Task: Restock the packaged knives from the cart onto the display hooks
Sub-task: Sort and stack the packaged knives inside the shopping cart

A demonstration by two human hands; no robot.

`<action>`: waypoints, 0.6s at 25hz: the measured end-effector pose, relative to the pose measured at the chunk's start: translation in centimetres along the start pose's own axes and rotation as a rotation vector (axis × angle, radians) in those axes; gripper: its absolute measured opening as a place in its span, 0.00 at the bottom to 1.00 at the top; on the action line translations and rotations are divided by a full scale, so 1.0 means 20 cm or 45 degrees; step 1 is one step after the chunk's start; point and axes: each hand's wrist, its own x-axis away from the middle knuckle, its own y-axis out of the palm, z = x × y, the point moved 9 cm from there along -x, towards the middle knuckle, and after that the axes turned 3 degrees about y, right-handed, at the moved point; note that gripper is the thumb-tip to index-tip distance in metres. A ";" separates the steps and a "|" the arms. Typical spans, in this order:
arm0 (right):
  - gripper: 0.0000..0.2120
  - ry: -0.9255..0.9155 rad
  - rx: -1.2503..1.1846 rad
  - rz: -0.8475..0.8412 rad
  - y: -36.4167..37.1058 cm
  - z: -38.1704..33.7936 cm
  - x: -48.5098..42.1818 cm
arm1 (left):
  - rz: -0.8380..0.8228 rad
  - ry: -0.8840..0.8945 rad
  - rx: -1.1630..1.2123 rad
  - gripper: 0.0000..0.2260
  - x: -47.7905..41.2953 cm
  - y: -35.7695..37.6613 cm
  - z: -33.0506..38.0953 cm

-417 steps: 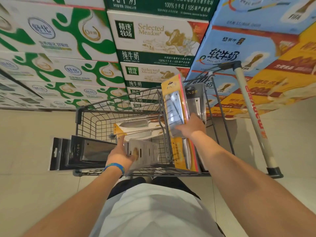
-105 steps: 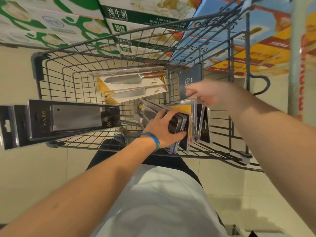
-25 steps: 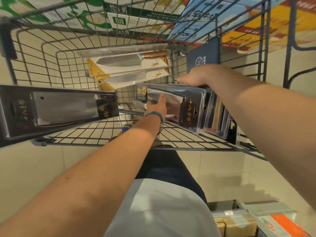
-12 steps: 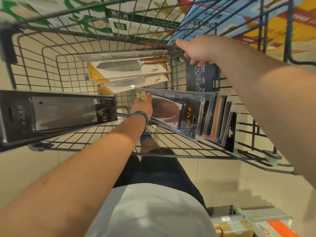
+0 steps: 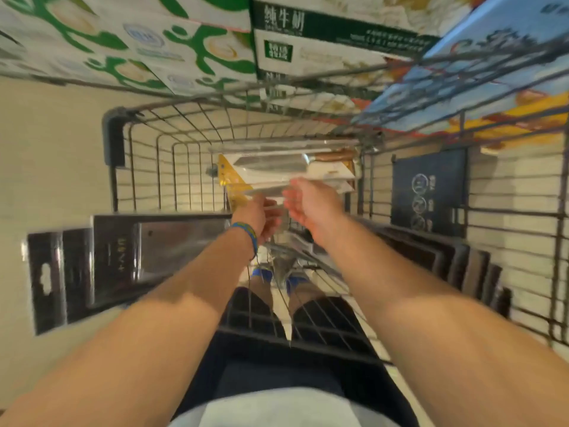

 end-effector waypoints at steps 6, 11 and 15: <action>0.08 0.112 -0.117 0.157 -0.05 0.06 -0.35 | -0.029 -0.172 0.292 0.14 -0.29 0.12 -0.02; 0.11 0.100 -0.242 0.225 0.04 0.00 -0.60 | -0.040 -0.152 0.379 0.21 -0.52 0.16 0.00; 0.15 0.074 -0.224 0.262 0.11 -0.12 -0.74 | 0.069 -0.199 0.293 0.22 -0.59 0.16 -0.04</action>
